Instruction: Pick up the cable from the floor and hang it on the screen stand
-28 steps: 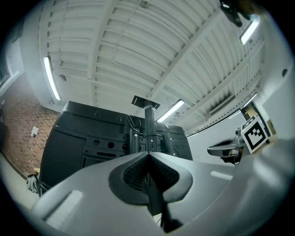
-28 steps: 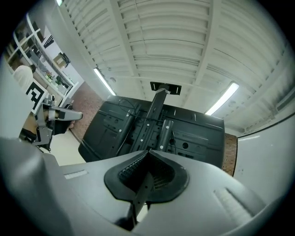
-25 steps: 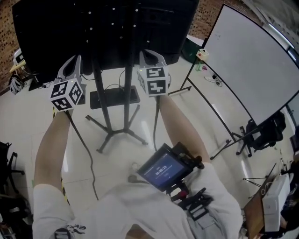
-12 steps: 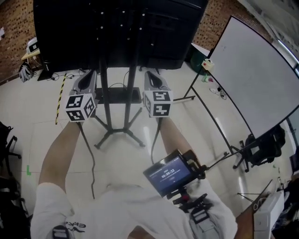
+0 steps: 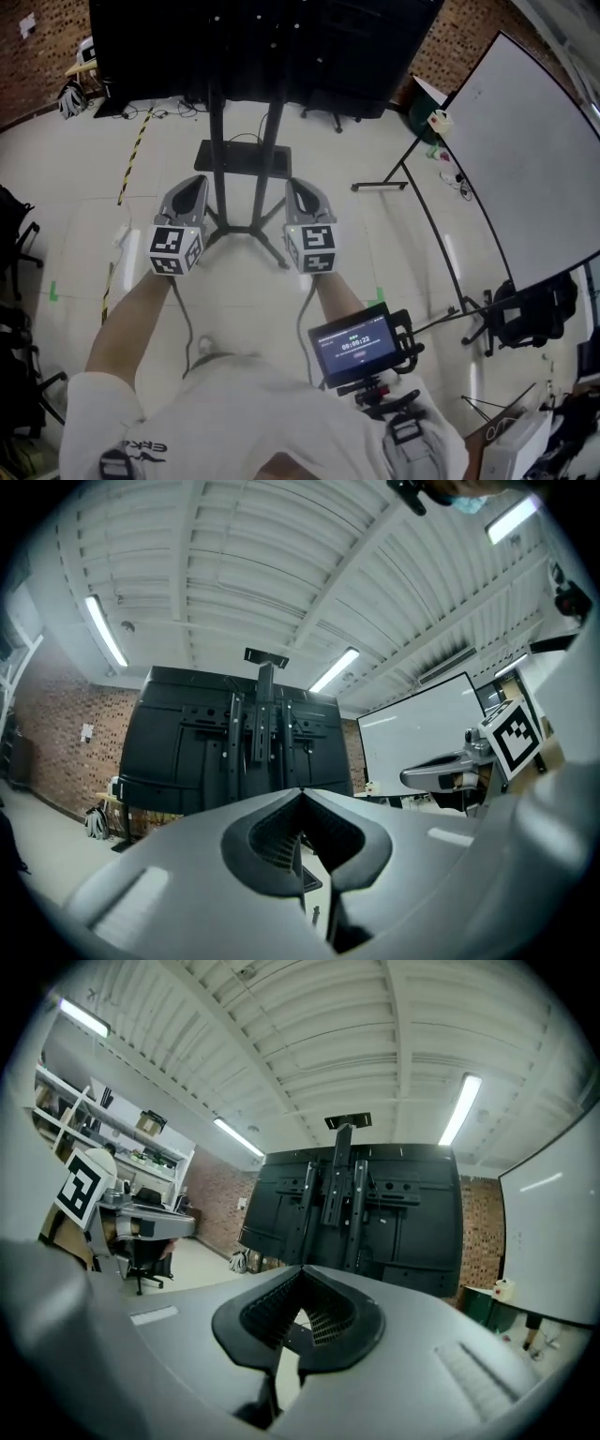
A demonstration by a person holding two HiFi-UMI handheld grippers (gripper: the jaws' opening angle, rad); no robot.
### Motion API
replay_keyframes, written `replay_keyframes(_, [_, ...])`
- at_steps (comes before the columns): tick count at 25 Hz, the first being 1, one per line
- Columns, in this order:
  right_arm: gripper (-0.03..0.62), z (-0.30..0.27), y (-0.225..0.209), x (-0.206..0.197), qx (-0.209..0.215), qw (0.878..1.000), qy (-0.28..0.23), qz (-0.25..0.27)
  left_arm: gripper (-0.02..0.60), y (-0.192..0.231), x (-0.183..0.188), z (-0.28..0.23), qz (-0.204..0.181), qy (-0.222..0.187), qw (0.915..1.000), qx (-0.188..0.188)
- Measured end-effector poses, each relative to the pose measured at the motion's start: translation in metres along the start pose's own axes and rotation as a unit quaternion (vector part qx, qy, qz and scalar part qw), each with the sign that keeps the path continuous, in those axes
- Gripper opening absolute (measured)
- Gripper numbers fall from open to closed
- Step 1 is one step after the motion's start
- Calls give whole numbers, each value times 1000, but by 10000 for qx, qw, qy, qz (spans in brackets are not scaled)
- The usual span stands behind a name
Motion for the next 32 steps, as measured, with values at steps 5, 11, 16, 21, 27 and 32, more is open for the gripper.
replay_keyframes(5, [12,29,5,-57,59,9988,460,-150,2,-19,-41,23,154,266,9995,-71])
replay_keyframes(11, [12,58,21,-98,25,9955,872,-378,2,-31,-92,55,389,575,9976,-36])
replay_keyframes(16, [12,80,52,-120,56,9927,1069,-547,2,-30,-127,87,68,880,9960,103])
replay_keyframes(21, [12,103,76,-145,34,9909,1246,-513,2,-30,-144,113,22,1117,9937,50])
replay_keyframes(27, [11,114,88,-154,-8,9899,1339,-466,2,-26,-149,129,148,1190,9928,75])
replay_keyframes(32, [11,121,108,-157,-46,9898,1340,-484,2,-20,-164,153,194,1256,9919,85])
Point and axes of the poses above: the fingertips, and each gripper's own axes: z backward along the fingers, y to its left, x out of its top, the point moved 3 cm from there along z, backward along the fingers, and after that the axes turned 12 degrees about -x, right-handed, at the moved point
